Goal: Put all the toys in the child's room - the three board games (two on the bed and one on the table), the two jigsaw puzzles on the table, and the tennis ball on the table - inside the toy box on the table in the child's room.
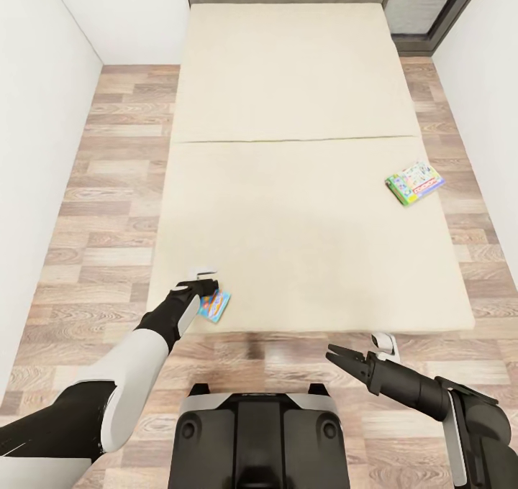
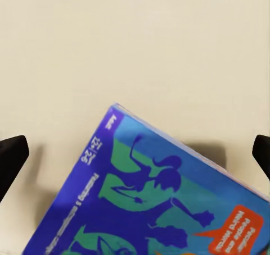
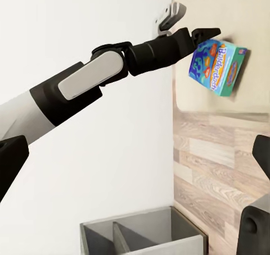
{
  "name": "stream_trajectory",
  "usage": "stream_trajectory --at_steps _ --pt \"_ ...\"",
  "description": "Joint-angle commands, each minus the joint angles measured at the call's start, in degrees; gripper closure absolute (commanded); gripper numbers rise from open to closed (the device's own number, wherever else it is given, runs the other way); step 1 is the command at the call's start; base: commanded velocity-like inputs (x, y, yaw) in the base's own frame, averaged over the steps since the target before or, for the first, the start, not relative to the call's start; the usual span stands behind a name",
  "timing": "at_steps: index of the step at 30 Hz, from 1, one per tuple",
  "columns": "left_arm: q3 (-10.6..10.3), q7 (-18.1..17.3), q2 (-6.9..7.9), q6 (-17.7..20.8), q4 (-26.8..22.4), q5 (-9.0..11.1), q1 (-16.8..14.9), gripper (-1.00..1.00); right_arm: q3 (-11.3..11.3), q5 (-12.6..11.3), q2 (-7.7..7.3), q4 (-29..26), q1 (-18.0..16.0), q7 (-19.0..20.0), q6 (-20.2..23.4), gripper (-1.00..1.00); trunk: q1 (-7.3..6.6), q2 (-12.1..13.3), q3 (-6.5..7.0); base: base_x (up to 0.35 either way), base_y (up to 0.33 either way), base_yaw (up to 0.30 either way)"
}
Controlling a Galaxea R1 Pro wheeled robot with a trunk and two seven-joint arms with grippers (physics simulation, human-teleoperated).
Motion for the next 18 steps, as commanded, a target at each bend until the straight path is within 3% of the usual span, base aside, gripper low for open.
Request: stream_trajectory --at_steps 1,18 --pt "0.3 0.0 -0.06 0.3 -0.1 0.0 0.0 -1.00 -0.1 0.0 0.04 0.0 0.0 0.2 0.6 -1.00 0.02 -0.1 -0.06 -0.060 0.000 0.000" --pt "0.3 0.0 -0.06 0.2 -0.1 -0.1 0.0 -1.00 -0.1 0.1 0.17 0.1 0.0 -1.3 0.6 -1.00 0.02 -0.1 -0.06 -0.034 0.000 0.000"
